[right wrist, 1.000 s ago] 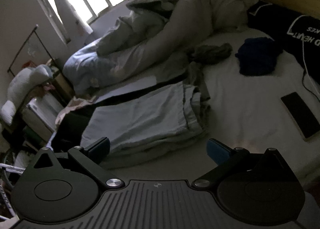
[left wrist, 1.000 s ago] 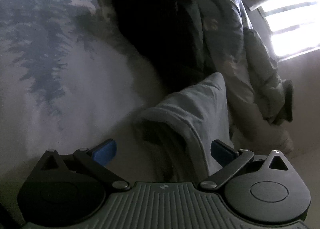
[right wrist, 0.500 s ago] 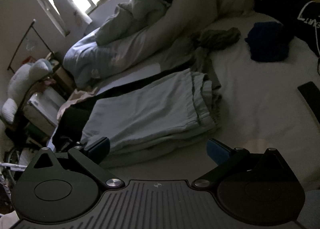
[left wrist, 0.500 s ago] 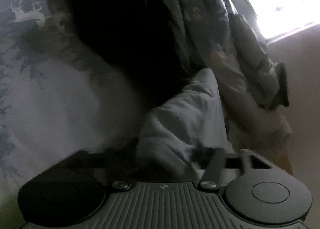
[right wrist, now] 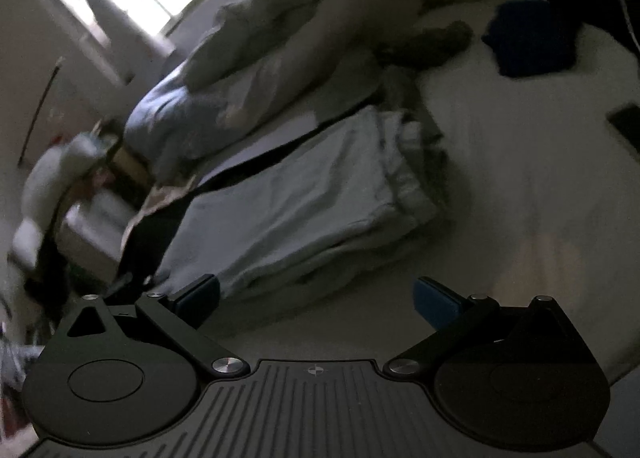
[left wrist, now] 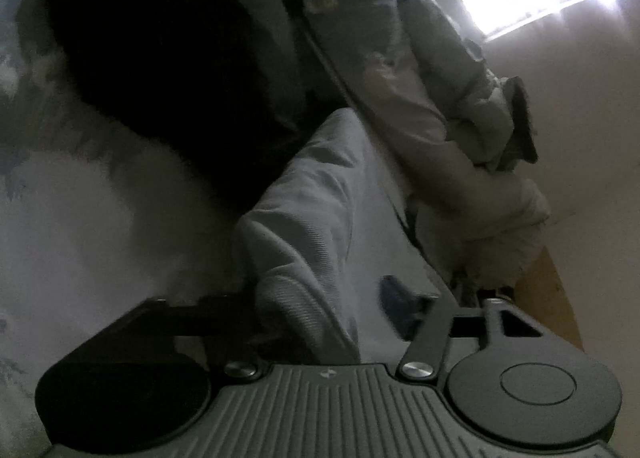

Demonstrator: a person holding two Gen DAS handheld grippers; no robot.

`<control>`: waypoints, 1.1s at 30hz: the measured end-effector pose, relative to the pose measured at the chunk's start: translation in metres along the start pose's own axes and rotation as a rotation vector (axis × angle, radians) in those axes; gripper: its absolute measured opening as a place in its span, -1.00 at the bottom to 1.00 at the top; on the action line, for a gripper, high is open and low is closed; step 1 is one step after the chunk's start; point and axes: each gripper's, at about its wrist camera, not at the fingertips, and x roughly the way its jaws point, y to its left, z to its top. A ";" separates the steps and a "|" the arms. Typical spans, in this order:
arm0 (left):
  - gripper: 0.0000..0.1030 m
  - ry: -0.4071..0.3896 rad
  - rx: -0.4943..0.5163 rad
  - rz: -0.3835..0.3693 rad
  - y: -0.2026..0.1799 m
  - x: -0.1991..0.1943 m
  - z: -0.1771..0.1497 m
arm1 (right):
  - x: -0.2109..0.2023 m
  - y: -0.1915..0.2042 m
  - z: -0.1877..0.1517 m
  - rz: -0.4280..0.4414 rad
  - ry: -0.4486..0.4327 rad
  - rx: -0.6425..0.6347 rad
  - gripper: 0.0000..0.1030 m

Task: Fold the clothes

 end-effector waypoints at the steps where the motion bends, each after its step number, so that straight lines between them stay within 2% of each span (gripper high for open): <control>1: 0.50 0.000 -0.003 0.001 0.003 0.000 -0.001 | 0.007 -0.009 -0.001 0.004 -0.018 0.048 0.99; 5: 0.48 0.011 -0.016 0.013 0.013 0.002 -0.002 | 0.044 -0.045 -0.005 0.008 -0.058 0.241 0.99; 7: 0.03 0.022 -0.013 0.027 0.015 0.002 -0.001 | 0.065 -0.054 -0.008 0.005 -0.079 0.270 0.99; 9: -0.25 0.040 -0.013 0.030 0.017 0.001 0.002 | 0.087 -0.057 -0.009 -0.017 -0.095 0.260 0.99; 10: -0.30 0.047 -0.013 0.026 0.018 0.001 0.004 | 0.097 -0.058 -0.010 -0.028 -0.103 0.259 0.99; 13: -0.40 0.065 -0.022 0.005 0.020 -0.001 0.008 | 0.123 -0.064 -0.010 -0.057 -0.117 0.302 0.99; 17: -0.48 0.069 -0.013 -0.015 0.017 -0.001 0.010 | 0.145 -0.068 -0.007 0.014 -0.117 0.353 0.99; 26: -0.55 0.053 -0.024 -0.035 0.006 0.000 0.015 | 0.167 -0.068 -0.011 -0.009 -0.138 0.401 0.97; 28: -0.55 0.048 -0.034 -0.042 -0.001 -0.001 0.017 | 0.168 -0.066 -0.009 -0.005 -0.134 0.397 0.46; 29: -0.55 0.047 -0.030 -0.040 -0.005 -0.002 0.017 | 0.169 -0.064 -0.008 -0.004 -0.133 0.395 0.35; 30: -0.55 0.048 -0.026 -0.038 -0.009 -0.003 0.017 | 0.169 -0.063 -0.007 -0.002 -0.131 0.393 0.00; 31: -0.55 0.049 -0.023 -0.034 -0.012 -0.005 0.016 | 0.170 -0.062 -0.006 0.000 -0.130 0.391 -0.21; 33: -0.55 0.049 -0.029 -0.029 -0.016 -0.009 0.013 | 0.171 -0.060 -0.004 0.004 -0.126 0.387 -0.43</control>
